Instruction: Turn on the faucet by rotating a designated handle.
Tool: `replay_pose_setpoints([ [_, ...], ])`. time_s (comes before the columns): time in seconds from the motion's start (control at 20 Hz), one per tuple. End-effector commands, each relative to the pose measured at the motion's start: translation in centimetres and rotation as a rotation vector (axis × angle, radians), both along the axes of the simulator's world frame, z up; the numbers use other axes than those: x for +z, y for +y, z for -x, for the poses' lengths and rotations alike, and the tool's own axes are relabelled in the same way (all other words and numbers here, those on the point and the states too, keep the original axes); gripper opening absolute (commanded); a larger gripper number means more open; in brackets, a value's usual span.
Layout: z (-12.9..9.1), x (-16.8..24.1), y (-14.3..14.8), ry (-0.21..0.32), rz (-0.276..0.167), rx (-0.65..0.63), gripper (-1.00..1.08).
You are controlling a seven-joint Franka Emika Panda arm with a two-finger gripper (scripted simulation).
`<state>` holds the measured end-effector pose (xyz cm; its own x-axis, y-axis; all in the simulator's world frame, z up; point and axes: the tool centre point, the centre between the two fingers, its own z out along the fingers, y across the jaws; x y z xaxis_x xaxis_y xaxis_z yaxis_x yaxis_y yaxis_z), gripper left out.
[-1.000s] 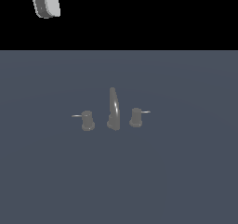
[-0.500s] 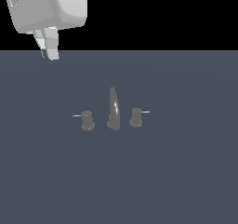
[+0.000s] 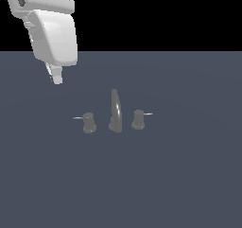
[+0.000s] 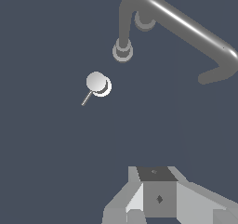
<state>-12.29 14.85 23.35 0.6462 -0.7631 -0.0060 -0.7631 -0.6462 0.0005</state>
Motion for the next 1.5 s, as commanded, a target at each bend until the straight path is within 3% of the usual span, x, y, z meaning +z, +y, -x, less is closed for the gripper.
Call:
replay_pose_setpoints([
  [0.0,-0.9,-1.2,0.4,-0.001,-0.002,-0.041,-1.0],
  [1.45,-12.2,-15.0,1.1,-0.004,0.008,-0.515,-1.0],
])
